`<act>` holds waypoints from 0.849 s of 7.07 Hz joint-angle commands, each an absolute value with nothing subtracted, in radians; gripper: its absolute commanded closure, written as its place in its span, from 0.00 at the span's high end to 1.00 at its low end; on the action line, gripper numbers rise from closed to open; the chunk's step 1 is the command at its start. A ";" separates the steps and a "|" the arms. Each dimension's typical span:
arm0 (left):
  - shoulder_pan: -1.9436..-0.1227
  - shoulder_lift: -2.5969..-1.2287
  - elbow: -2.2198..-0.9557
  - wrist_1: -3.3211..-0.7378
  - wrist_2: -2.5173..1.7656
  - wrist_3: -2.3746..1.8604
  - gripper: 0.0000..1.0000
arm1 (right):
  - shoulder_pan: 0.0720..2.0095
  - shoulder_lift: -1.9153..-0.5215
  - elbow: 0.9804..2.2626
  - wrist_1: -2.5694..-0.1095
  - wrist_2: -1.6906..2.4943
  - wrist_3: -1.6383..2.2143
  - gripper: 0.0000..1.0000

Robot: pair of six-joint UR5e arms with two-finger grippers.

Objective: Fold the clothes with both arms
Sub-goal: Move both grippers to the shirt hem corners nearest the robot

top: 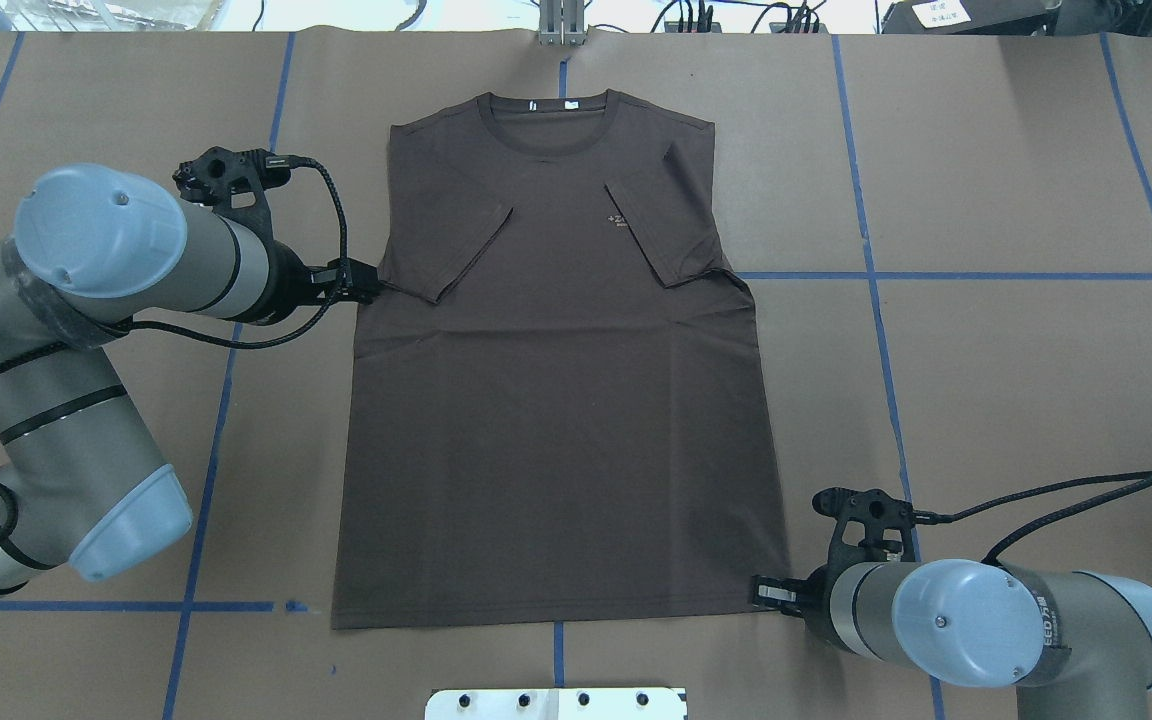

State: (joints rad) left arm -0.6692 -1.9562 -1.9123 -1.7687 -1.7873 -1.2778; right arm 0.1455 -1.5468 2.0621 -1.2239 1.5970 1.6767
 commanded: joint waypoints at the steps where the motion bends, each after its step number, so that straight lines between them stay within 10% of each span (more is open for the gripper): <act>1: -0.667 -1.959 -1.908 -1.769 -1.786 -1.278 1.00 | 0.152 -1.546 2.063 -1.224 1.608 1.677 0.06; 6: -0.644 -1.913 -1.933 -1.778 -1.792 -1.322 1.00 | 0.187 -1.546 2.089 -1.223 1.637 1.678 0.00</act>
